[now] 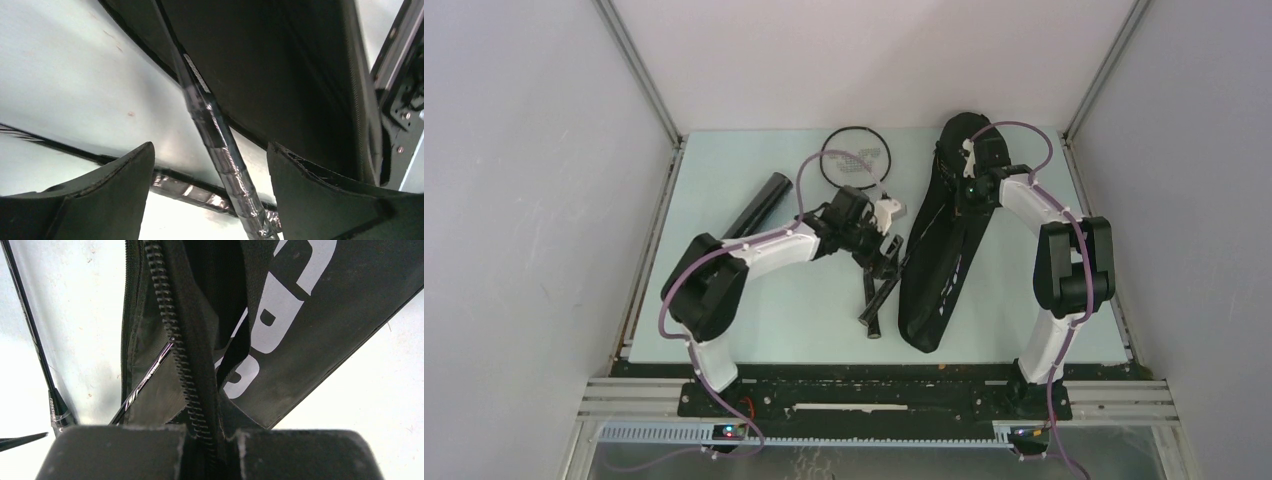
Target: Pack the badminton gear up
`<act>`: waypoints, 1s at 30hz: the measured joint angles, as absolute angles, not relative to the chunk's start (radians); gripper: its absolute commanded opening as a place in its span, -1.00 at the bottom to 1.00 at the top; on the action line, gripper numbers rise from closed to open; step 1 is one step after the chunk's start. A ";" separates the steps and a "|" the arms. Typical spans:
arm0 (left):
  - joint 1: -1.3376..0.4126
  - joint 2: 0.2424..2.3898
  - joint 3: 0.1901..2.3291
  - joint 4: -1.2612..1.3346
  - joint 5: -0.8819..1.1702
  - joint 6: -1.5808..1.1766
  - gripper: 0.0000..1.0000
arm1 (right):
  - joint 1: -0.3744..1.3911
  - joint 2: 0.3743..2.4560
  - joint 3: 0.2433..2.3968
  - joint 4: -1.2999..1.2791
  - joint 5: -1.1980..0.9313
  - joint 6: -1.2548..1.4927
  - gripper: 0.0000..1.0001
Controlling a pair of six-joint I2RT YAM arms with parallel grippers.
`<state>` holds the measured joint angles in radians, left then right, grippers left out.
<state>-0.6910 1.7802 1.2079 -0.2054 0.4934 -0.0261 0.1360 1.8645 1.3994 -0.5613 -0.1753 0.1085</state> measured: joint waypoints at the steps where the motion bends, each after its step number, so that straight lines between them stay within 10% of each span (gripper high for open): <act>1: -0.701 1.791 1.197 -0.214 0.494 -0.018 0.72 | 0.135 1.864 1.399 -0.561 -0.178 0.107 -1.00; 13: -0.768 1.875 1.180 -0.211 0.509 0.000 -0.03 | 0.132 1.864 1.399 -0.565 -0.206 0.105 -1.00; 21: -0.770 1.906 1.182 -0.201 0.526 -0.053 -0.88 | 0.132 1.864 1.399 -0.570 -0.223 0.105 -1.00; 30: -0.770 1.911 1.213 -0.234 0.599 -0.162 -0.99 | 0.140 1.864 1.345 -0.532 -0.241 0.077 -1.00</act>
<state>-0.7704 1.9110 1.2129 -0.2344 0.5995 -0.1623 0.1402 1.8645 1.3449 -0.5323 -0.2405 0.0772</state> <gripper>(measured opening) 0.413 0.027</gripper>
